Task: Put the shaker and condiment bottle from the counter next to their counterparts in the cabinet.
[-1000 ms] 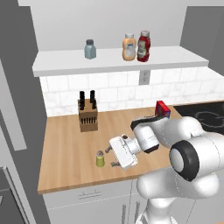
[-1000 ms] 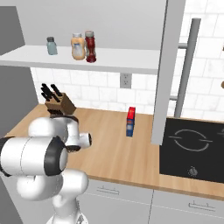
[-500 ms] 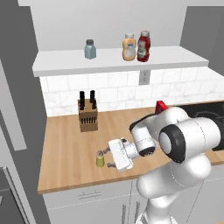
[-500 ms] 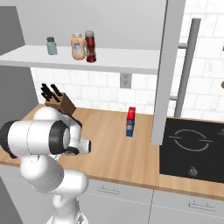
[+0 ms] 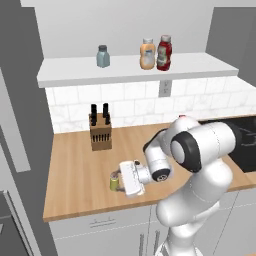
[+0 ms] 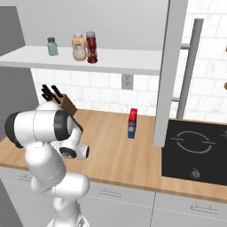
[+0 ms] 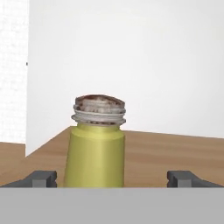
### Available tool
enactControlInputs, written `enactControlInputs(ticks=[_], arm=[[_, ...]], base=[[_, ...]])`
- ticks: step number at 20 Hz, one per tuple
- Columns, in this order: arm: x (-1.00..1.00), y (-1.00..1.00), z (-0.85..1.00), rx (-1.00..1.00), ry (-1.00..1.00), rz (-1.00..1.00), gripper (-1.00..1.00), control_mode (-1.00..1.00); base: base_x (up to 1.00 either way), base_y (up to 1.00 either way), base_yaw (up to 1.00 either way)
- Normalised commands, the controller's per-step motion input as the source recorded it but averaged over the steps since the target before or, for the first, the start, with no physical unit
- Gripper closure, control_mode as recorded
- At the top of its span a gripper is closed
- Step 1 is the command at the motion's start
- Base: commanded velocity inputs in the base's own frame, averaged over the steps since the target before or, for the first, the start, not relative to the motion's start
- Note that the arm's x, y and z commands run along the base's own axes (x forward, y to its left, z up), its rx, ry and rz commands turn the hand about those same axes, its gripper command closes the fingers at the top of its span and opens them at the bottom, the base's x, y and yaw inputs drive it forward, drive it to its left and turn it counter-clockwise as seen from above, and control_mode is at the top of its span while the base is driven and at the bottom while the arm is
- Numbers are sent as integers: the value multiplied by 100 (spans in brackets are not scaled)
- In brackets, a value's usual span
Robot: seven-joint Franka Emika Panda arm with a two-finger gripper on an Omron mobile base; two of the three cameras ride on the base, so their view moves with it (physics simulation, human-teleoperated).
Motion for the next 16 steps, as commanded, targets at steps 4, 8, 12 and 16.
enactControlInputs(ticks=[4, 8, 12, 16], arm=[[21, 38, -9, 5, 0, -6, 100, -100], [13, 7, -4, 1, 4, -2, 100, -100], [5, 0, 53, 0, 0, -4, 100, -100], [0, 0, 94, 0, 2, -11, 100, -100]], base=[[0, 0, 0], [0, 0, 0], [0, 0, 0], [0, 0, 0]])
